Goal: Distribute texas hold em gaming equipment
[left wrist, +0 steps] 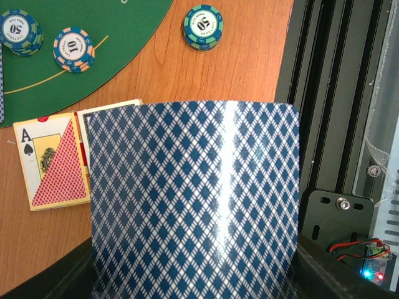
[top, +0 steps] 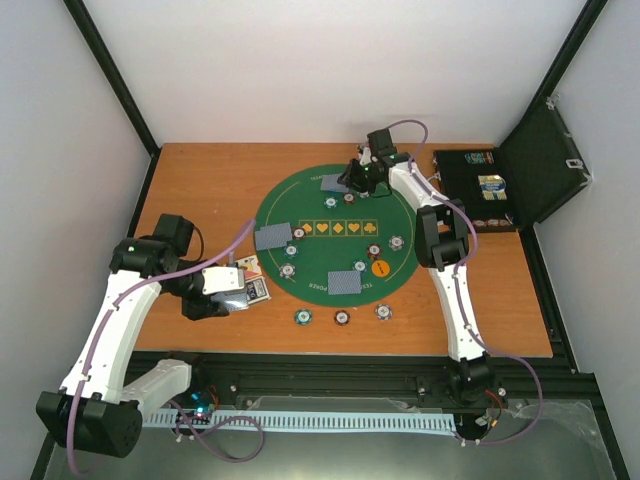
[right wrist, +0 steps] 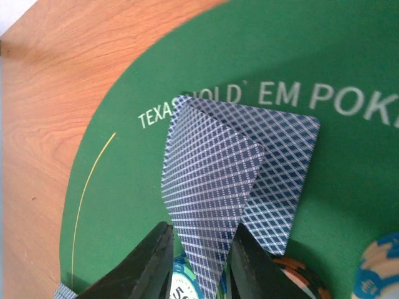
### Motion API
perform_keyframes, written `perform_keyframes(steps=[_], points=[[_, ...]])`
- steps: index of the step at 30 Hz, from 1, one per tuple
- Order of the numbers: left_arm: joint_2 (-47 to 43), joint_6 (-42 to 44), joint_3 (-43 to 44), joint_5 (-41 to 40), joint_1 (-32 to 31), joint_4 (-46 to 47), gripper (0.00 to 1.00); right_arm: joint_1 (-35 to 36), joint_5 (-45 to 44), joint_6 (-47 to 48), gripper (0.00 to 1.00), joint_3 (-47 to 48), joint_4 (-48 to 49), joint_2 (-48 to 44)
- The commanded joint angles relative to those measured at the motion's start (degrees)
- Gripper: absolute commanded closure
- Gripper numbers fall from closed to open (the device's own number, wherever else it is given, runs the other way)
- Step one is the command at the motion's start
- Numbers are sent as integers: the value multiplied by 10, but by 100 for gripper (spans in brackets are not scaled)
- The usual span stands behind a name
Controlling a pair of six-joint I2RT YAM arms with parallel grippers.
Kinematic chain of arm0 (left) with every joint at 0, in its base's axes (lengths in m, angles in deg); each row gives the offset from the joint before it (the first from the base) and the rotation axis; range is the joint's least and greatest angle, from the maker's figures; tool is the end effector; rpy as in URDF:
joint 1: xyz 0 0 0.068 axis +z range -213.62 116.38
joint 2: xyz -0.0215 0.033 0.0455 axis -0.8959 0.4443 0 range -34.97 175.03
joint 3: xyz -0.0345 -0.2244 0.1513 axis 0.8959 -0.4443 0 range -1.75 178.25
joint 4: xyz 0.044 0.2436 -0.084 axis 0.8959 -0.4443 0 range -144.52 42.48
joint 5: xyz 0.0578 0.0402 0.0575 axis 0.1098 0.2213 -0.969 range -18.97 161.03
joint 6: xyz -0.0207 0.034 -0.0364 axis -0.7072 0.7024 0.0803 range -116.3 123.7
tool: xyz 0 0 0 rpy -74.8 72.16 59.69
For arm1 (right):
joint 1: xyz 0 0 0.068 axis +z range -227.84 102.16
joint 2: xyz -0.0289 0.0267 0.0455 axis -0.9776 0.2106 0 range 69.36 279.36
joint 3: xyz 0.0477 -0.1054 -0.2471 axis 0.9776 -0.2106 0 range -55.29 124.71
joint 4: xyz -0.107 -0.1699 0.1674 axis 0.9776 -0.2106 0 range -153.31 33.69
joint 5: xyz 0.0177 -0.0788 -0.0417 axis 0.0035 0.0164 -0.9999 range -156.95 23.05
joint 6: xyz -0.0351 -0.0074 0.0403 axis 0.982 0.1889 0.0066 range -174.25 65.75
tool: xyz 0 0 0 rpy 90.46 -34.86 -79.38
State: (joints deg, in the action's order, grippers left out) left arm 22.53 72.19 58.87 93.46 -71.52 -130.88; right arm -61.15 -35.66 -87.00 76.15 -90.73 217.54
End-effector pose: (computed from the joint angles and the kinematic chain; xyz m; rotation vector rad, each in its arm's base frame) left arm 0.1344 -0.0324 0.3041 1.7542 2.1536 -0.3560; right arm 0.5326 0.1790 0.1583 0.1072 2.5701 1.0288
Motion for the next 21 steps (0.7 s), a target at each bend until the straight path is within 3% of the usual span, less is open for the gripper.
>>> perform_keyframes(steps=[1, 10, 16, 21], points=[[-1, -6, 11, 5, -1, -1, 98, -8, -22, 9, 73, 22, -33, -8], [1, -9, 4, 5, 0, 8, 98, -12, -45, 49, 60, -39, -71, -129], [-1, -14, 3, 9, 0, 11, 98, 12, 2, 19, 43, -313, 53, -318], [0, -19, 10, 19, 0, 9, 98, 94, 21, -29, 30, -555, 169, -485]])
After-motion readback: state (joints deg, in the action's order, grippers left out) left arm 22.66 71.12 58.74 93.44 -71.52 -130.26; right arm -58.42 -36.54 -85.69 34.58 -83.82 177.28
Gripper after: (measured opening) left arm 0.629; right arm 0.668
